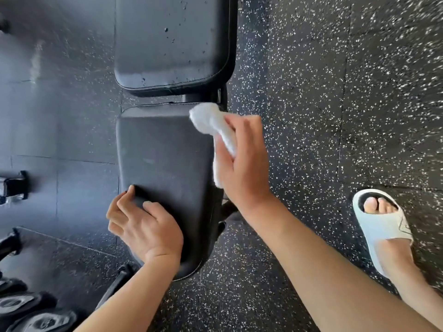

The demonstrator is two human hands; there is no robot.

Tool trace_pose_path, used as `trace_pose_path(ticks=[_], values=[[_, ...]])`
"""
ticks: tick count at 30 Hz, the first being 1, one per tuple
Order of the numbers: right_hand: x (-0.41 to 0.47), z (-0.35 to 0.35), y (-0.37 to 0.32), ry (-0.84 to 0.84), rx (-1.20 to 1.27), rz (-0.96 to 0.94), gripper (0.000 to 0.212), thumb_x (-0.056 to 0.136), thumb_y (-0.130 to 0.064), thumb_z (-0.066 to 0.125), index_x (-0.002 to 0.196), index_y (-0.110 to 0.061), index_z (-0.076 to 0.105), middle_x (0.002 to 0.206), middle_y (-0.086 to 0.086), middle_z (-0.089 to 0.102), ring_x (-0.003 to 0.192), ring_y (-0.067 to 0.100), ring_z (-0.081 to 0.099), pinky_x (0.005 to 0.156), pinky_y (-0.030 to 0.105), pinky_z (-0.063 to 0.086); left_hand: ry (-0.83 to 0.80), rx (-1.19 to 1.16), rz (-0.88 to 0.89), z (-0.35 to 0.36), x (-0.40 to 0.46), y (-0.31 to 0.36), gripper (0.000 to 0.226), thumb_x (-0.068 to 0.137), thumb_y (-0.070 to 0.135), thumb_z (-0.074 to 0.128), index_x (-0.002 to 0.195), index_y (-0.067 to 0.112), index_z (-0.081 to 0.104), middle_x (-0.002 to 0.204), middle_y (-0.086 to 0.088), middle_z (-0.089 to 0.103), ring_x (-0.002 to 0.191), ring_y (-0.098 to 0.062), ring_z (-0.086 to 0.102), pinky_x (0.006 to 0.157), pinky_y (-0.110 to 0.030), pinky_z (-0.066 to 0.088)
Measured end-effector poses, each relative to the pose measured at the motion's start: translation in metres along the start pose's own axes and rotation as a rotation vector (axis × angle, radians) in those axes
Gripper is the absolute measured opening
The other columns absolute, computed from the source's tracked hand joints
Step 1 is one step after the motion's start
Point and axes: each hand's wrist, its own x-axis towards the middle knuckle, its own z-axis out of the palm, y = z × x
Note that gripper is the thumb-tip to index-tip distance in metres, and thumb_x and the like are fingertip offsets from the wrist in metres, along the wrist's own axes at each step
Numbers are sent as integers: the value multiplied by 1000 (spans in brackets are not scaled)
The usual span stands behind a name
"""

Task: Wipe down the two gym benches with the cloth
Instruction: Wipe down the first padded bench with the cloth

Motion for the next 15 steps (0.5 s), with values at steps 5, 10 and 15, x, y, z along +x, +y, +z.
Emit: trace_pose_path(ticks=[5, 10, 15], values=[[-37, -11, -9, -96, 8, -76, 33, 97, -5, 61, 129, -13, 61, 124, 1, 55, 113, 18, 57, 94, 32, 50, -17, 6, 0, -2, -1, 3, 49, 94, 23, 36, 140, 12, 49, 148, -18, 38, 128, -45, 36, 112, -46, 17], [-175, -26, -21, -413, 48, -1, 45, 93, -2, 66, 134, -21, 66, 128, -3, 57, 114, 19, 62, 88, 38, 55, -34, 6, -19, -4, 0, 4, 50, 92, 25, 35, 139, 12, 50, 149, -17, 38, 129, -46, 37, 115, -52, 21], [-211, -47, -18, -435, -28, 99, 28, 94, -10, 70, 118, -24, 70, 124, -16, 58, 103, 7, 65, 76, 32, 58, -42, -9, -15, -6, -3, 6, 50, 94, 27, 34, 140, 13, 49, 149, -15, 38, 130, -44, 36, 116, -52, 23]])
